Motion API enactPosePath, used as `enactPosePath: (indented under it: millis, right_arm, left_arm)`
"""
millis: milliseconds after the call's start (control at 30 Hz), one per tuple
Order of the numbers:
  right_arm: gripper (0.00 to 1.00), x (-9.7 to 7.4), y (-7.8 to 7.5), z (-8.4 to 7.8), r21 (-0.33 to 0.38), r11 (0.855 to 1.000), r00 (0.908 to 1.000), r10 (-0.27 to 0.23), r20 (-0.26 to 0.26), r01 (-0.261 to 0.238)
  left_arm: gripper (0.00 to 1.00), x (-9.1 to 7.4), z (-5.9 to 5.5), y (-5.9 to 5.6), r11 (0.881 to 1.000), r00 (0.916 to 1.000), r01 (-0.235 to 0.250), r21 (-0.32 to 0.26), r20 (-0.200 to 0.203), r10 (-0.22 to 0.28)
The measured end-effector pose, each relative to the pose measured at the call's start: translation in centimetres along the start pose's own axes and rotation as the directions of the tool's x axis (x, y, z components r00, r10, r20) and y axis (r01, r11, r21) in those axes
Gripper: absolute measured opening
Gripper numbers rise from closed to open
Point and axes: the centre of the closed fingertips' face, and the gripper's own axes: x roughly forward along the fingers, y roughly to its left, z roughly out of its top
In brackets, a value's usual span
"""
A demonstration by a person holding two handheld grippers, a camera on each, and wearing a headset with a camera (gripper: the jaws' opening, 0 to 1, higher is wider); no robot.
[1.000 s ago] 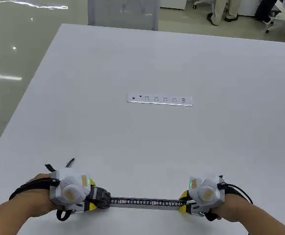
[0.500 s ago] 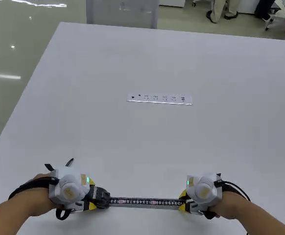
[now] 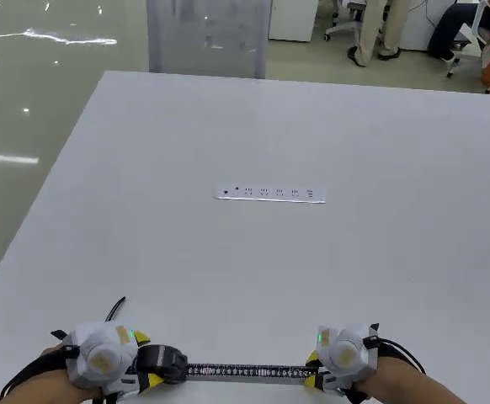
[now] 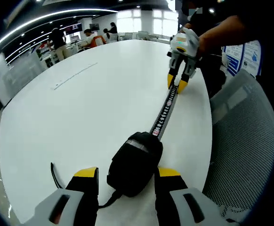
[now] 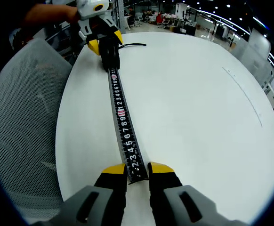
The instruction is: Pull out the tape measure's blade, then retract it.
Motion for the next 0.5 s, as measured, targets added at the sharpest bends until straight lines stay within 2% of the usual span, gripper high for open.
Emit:
enactPosePath:
  millis: [33,67,100,133,167,200,267,333,433,500]
  right_arm:
    - [0.17,0.0,0.0,0.1,0.056,0.998,0.9996,-0.017,0.022,0.016]
    - [0.18,0.0,0.0,0.1,0.091,0.996,0.9992,-0.027,0.03,0.024]
    - [0.19,0.0,0.0,0.1,0.113,0.993,0.9987,-0.041,0.029,0.038]
    - [0.2,-0.1,0.0,0.1,0.146,0.988,0.9981,-0.058,0.019,0.055]
    - [0.21,-0.1,0.1,0.2,0.149,0.987,0.9976,-0.068,0.016,0.065]
    - [0.22,-0.1,-0.2,0.3,0.125,0.988,0.995,-0.099,0.018,0.096]
    - [0.23,-0.3,0.0,0.6,0.115,0.988,0.9928,-0.111,0.046,0.105]
    - [0.24,-0.6,0.1,0.4,0.153,0.981,0.99,-0.13,0.056,0.12]
    - [0.25,-1.5,-0.1,0.3,0.194,0.969,0.9808,-0.174,0.088,0.155]
    - [0.25,-2.4,-0.4,0.2,0.234,0.955,0.9681,-0.216,0.127,0.183]
  left_arm:
    - [0.47,-0.3,-1.2,0.7,0.998,0.9986,-0.044,-0.049,-0.031,0.042]
    - [0.48,-0.5,-1.6,0.9,0.995,0.9978,-0.062,-0.083,-0.028,0.06]
    - [0.48,-0.7,-1.9,1.1,0.99,0.9968,-0.079,-0.116,-0.02,0.077]
    - [0.5,-1.1,-1.8,1.1,0.983,0.9957,-0.087,-0.161,0.019,0.091]
    - [0.52,-1.3,-1.9,1.1,0.977,0.9949,-0.086,-0.194,0.034,0.095]
    - [0.54,-1.8,-2.2,1.2,0.966,0.9926,-0.098,-0.239,0.046,0.112]
    - [0.6,-2.5,-2.3,1.1,0.955,0.988,-0.114,-0.272,0.07,0.138]
    - [0.64,-3.2,-2.5,0.9,0.946,0.9832,-0.113,-0.305,0.103,0.15]
    - [0.68,-4.0,-2.7,0.9,0.925,0.9743,-0.117,-0.362,0.139,0.177]
    - [0.72,-4.8,-2.4,1.0,0.907,0.9655,-0.116,-0.404,0.168,0.199]
